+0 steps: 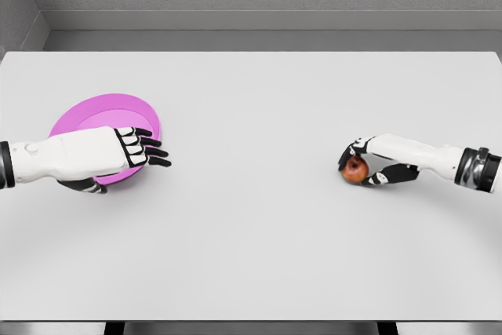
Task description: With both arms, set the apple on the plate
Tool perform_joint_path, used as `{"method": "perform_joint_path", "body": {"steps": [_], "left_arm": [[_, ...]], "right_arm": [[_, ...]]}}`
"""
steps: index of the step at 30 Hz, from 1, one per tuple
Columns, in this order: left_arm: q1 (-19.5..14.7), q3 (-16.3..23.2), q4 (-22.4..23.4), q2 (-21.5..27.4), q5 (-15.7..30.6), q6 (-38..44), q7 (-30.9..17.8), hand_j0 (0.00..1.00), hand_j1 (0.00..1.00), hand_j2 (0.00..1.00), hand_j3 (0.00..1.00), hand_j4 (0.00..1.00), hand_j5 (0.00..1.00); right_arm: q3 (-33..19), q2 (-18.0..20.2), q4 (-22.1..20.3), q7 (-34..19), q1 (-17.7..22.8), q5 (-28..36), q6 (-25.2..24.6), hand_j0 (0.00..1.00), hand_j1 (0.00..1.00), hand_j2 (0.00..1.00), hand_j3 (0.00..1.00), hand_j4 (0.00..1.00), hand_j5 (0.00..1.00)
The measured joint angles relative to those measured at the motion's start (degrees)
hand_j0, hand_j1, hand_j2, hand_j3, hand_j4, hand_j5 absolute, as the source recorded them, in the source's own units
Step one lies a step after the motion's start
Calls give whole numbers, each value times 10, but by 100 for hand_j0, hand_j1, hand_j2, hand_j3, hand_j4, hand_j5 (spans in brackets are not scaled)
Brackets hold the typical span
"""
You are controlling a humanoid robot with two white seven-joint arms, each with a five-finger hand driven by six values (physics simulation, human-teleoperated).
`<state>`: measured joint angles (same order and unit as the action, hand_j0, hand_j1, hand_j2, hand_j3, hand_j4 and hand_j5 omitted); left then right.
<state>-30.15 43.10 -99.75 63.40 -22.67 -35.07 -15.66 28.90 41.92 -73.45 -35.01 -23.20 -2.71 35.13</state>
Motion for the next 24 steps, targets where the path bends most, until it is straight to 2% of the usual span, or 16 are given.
{"method": "perform_joint_path", "body": {"steps": [18, 21, 24], "left_arm": [[0, 0, 0, 0, 0, 0, 0, 100, 100, 100, 100, 100, 100], [0, 0, 0, 0, 0, 0, 0, 100, 100, 100, 100, 100, 100], [0, 0, 0, 0, 0, 0, 0, 100, 100, 100, 100, 100, 100]], "right_arm": [[-1, -2, -12, 0, -13, 5, 0, 48, 48, 48, 48, 48, 48], [-1, -2, -44, 0, -22, 5, 0, 45, 45, 45, 45, 45, 45], [1, 0, -121, 0, -51, 7, 0, 45, 45, 45, 45, 45, 45]]}}
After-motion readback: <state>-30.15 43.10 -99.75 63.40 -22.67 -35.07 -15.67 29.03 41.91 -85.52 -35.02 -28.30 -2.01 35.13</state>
